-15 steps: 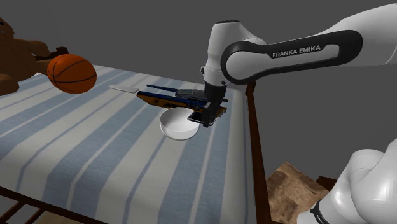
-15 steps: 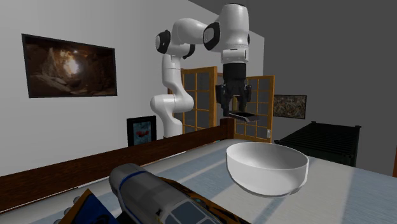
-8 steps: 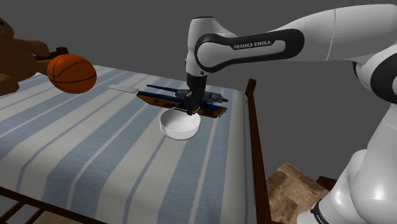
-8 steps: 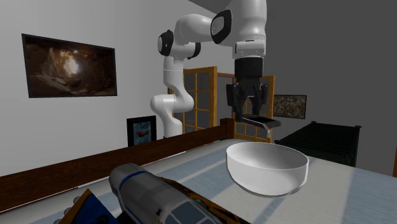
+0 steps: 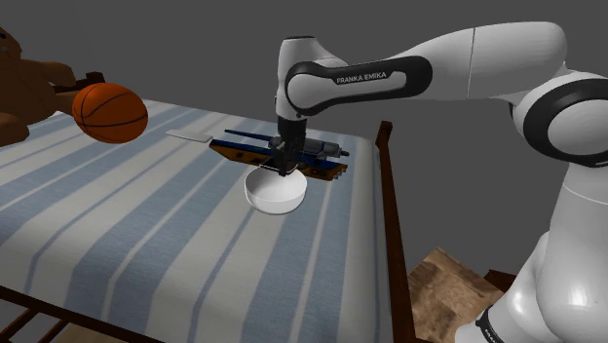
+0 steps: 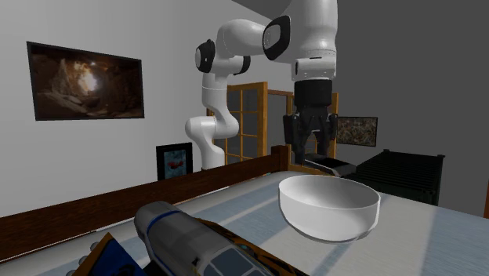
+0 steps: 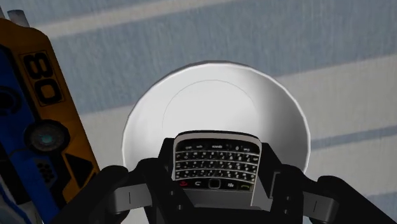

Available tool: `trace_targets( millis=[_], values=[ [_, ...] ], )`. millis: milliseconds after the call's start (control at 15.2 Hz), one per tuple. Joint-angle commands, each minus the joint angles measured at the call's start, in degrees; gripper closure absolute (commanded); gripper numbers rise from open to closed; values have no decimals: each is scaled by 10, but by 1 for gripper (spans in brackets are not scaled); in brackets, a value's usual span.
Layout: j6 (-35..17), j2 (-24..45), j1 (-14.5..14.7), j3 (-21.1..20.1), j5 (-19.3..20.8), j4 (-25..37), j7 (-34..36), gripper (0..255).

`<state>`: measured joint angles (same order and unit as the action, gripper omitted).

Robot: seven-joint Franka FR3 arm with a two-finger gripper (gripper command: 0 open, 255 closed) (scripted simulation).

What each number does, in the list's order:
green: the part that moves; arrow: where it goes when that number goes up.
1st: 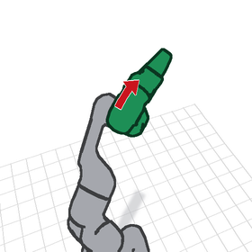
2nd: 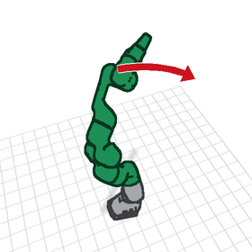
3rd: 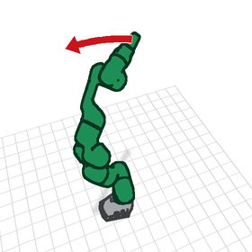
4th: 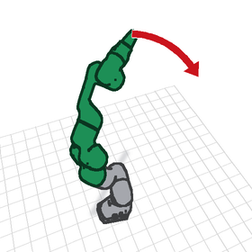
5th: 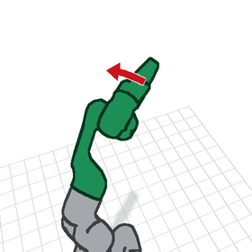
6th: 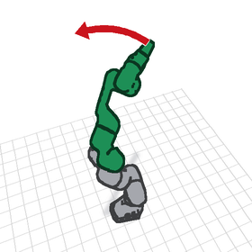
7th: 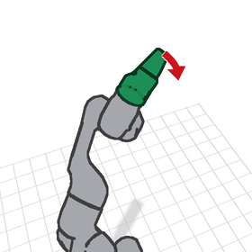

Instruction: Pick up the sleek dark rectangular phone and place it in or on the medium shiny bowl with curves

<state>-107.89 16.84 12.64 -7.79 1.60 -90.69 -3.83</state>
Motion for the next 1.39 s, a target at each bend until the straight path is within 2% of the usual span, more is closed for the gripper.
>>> trace_targets(
  millis=[0,528,990,1056,1320],
  values=[
    [-14,2,0,0,0,-12,0,255],
    [-68,15,0,1,2,-53,1,255],
    [-68,15,0,1,2,-53,1,255],
    [-68,15,0,1,2,-53,1,0],
    [-68,15,0,1,2,-53,1,0]
  ],
)
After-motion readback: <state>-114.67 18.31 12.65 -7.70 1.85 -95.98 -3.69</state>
